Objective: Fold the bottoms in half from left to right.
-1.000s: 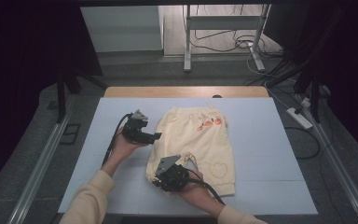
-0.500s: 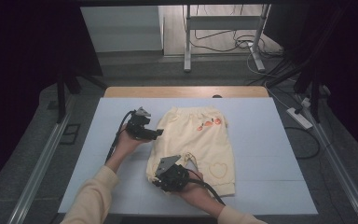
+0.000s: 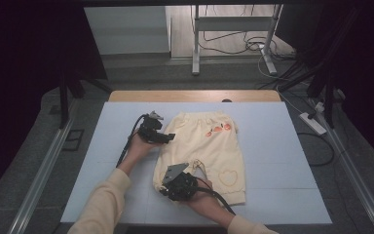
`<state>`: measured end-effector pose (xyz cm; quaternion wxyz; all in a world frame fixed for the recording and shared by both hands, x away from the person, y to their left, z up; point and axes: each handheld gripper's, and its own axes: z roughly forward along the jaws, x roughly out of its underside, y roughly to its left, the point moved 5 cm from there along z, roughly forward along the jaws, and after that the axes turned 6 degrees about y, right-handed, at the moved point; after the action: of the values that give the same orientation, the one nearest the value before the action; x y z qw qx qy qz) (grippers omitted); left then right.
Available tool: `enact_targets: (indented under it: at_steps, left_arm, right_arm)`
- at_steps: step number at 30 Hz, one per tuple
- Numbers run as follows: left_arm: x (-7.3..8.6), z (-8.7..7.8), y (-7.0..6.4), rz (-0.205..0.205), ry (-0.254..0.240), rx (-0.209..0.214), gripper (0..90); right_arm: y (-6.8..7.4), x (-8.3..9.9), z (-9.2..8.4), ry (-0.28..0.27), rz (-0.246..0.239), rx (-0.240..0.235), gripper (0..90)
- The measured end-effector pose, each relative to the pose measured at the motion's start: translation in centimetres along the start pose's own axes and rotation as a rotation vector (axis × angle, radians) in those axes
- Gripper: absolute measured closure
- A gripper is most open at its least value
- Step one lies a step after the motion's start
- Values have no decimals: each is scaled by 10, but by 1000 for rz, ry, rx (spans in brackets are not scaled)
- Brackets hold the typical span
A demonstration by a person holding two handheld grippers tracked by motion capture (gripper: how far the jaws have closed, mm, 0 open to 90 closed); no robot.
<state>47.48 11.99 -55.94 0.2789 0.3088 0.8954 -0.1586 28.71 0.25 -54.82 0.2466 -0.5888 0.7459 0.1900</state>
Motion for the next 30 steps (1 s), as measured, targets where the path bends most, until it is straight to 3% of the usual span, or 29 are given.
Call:
enact_targets:
  at_steps: [5, 15, 17, 18, 20, 25, 30]
  left_arm:
    - [1, 7, 1, 5, 19, 3, 266]
    - [4, 14, 6, -18, 34, 25, 471]
    - [4, 13, 5, -8, 40, 45, 591]
    - [4, 13, 2, 3, 47, 63, 711]
    - [3, 13, 1, 5, 46, 65, 778]
    - [2, 10, -2, 20, 51, 59, 810]
    - [0, 4, -1, -3, 30, 84, 811]
  right_arm:
    - [0, 0, 0, 1, -3, 0, 780]
    - [1, 1, 0, 4, -1, 0, 780]
    - [0, 1, -1, 3, -1, 1, 780]
    - [0, 1, -1, 3, -1, 1, 780]
    - [0, 1, -1, 5, -5, 3, 780]
    - [0, 1, -2, 5, -2, 1, 780]
    - [0, 1, -2, 0, 2, -5, 780]
